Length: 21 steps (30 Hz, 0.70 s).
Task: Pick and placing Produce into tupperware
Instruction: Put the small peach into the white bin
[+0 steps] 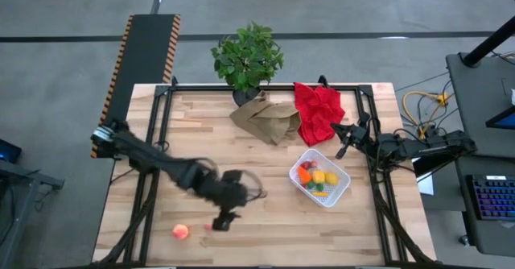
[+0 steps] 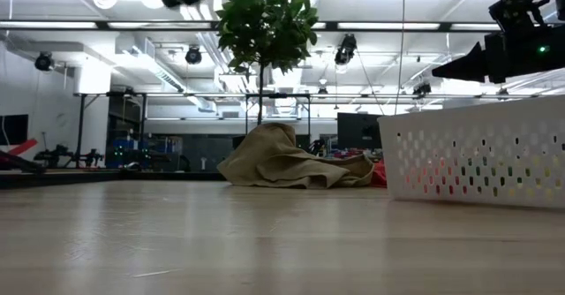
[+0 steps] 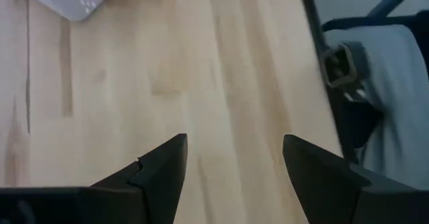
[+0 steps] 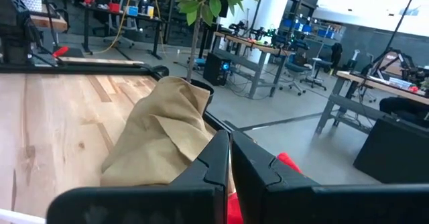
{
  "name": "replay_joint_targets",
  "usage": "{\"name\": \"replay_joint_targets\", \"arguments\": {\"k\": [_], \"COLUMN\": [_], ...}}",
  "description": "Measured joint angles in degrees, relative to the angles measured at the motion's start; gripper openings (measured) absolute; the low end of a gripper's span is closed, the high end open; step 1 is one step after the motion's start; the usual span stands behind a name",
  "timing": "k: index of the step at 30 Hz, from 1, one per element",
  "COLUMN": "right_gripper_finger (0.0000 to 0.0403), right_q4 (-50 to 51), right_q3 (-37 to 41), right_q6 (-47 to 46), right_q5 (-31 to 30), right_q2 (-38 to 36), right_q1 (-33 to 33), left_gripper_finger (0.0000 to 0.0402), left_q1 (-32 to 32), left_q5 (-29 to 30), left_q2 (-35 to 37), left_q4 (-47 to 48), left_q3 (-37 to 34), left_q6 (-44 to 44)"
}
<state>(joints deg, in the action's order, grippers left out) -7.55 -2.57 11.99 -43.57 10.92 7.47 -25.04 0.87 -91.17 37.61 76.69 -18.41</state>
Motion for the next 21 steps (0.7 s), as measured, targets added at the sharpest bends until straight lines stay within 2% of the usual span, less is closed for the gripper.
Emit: {"name": "replay_joint_targets", "arguments": {"k": [3, 6, 13, 16, 21], "right_gripper_finger": [0.0009, 0.0009, 0.0009, 0.0009, 0.0009], "right_q4": [0.0, 0.0, 0.0, 0.0, 0.0], "right_q3": [0.0, 0.0, 0.0, 0.0, 0.0], "right_q6": [-0.4, -1.1, -1.5, -1.5, -1.5], "right_q5": [0.0, 0.0, 0.0, 0.0, 0.0], "right_q2": [0.0, 0.0, 0.0, 0.0, 0.0], "right_q1": [0.0, 0.0, 0.0, 0.0, 0.0], "left_gripper_finger": [0.0233, 0.0233, 0.0233, 0.0233, 0.0233], "left_q1": [-5.1, -9.3, -15.9, -17.5, -18.4], "left_q5": [4.9, 8.5, 6.7, 6.0, 6.4], "left_q2": [3.3, 4.7, 3.6, 2.1, -1.1], "left_q4": [1.4, 3.7, 4.1, 4.3, 3.9], "left_q3": [-1.9, -3.7, -10.1, -10.8, -10.7], "left_q6": [-5.6, -14.6, -32.9, -36.6, -36.7]}}
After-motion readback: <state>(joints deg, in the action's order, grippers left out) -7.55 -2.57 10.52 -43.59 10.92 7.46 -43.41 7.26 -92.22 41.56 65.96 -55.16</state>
